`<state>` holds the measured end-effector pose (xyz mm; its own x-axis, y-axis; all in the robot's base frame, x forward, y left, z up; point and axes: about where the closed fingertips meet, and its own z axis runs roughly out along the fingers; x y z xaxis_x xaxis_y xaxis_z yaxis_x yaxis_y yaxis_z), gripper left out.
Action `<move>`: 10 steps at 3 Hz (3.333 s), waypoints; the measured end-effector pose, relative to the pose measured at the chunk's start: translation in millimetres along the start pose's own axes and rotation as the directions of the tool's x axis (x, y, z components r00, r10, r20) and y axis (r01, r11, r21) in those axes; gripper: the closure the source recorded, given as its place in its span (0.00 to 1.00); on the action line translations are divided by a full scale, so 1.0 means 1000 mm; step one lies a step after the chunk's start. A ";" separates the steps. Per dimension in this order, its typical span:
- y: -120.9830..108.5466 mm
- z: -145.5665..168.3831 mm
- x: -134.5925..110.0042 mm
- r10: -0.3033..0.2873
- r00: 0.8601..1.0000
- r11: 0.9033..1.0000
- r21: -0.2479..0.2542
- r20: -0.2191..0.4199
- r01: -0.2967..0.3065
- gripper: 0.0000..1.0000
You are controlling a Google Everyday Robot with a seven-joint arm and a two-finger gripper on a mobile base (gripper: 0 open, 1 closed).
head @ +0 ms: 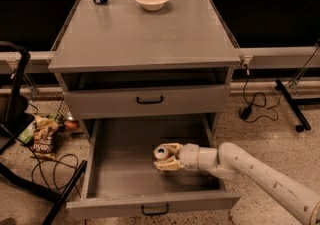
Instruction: Place orange can into middle drawer
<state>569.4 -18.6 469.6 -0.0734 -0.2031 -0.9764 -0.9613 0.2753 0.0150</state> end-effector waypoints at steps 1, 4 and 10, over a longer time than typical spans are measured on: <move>0.000 0.000 0.000 0.000 1.000 1.000 0.000 0.000 0.000 0.84; 0.000 0.000 0.000 0.000 1.000 1.000 0.000 0.000 0.000 0.16; 0.075 -0.108 -0.205 -0.304 0.927 0.937 -0.245 -0.222 0.249 0.00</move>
Offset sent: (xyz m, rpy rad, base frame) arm 0.0000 0.0000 0.0000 0.0000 0.0000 0.0000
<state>483.8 -57.9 693.7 0.1652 -0.4802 -0.8615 -0.9841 -0.0223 -0.1762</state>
